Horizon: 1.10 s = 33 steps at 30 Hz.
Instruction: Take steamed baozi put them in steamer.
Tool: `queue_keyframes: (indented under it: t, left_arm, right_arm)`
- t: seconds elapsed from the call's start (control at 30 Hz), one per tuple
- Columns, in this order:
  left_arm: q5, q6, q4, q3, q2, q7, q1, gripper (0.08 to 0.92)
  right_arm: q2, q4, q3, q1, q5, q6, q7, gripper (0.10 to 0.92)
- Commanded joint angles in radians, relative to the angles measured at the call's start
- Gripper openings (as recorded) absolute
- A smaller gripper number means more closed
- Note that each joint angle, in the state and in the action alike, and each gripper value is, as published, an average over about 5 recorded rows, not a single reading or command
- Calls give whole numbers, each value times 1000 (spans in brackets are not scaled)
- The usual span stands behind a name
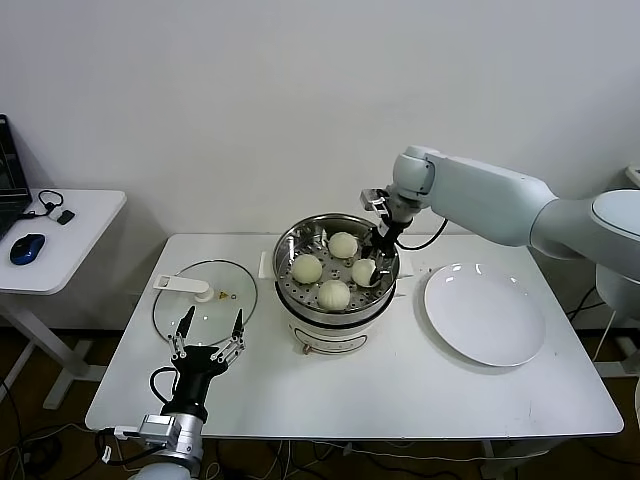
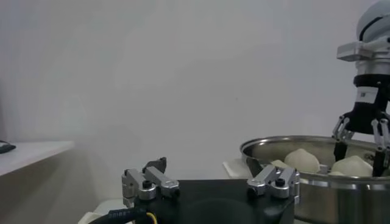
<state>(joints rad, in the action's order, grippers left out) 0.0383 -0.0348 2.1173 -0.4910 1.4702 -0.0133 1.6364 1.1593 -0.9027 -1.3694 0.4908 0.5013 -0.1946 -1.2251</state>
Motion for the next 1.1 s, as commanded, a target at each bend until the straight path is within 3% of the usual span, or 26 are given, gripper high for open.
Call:
queue_keyframes:
  t: [0.03,0.17,0.27,0.6,1.1]
  left_arm:
    - [-1,1,-1,2,0,0,-1,823]
    - [-1,1,-2,2,0,0,0,823]
    - [-1,1,-2,2,0,0,0,823]
    - [-4,4,3,2,-2,1,-2,823]
    - [-10,6,7,2,-5,-1,-1,823]
  right_arm:
    - [4,4,9,-9,-16,4,1,694]
    - [3,8,17,-3,-12,4,-2,799]
    - [-2,6,23,8,-2,3,-4,819]
    - [-60,-39,99,66,48,4,13,823]
    - [-304,-222,384,-35,43,36,145,823]
